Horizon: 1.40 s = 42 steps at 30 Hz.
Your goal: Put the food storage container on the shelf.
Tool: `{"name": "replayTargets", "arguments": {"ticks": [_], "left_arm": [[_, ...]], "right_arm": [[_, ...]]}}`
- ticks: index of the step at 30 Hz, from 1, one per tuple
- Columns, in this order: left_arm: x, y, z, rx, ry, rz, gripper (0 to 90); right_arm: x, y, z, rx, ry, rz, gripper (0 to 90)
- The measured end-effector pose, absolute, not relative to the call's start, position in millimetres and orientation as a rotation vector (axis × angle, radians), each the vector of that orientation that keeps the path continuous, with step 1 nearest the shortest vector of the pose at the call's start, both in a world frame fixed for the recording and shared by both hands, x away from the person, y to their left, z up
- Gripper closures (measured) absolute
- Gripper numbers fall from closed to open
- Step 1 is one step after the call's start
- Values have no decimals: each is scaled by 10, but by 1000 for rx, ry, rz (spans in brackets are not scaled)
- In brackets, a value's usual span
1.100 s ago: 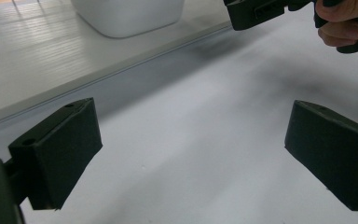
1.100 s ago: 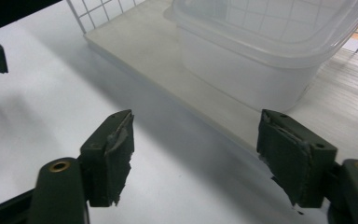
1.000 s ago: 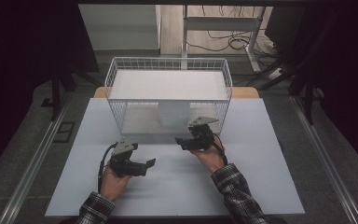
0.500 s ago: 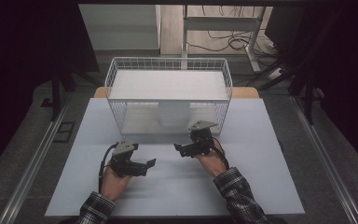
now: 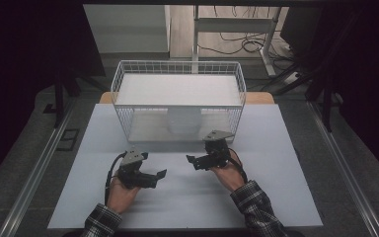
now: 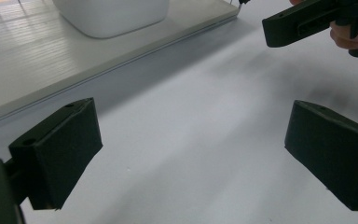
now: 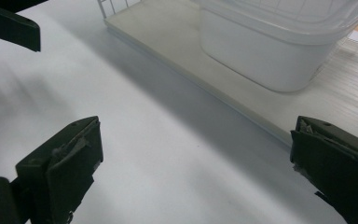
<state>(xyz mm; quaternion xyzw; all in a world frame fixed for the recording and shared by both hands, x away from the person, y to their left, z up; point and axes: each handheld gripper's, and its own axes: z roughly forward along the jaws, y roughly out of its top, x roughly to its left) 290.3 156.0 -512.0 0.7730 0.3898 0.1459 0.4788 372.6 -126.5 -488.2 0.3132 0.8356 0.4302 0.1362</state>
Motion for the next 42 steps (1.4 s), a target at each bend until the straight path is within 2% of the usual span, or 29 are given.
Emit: {"name": "replayTargets", "arguments": {"ticks": [42], "left_arm": [[2573,1628,-5132,1919,943,339,32]], "right_arm": [[3182,-1598,-4813,895,2414,1303,16]]}}
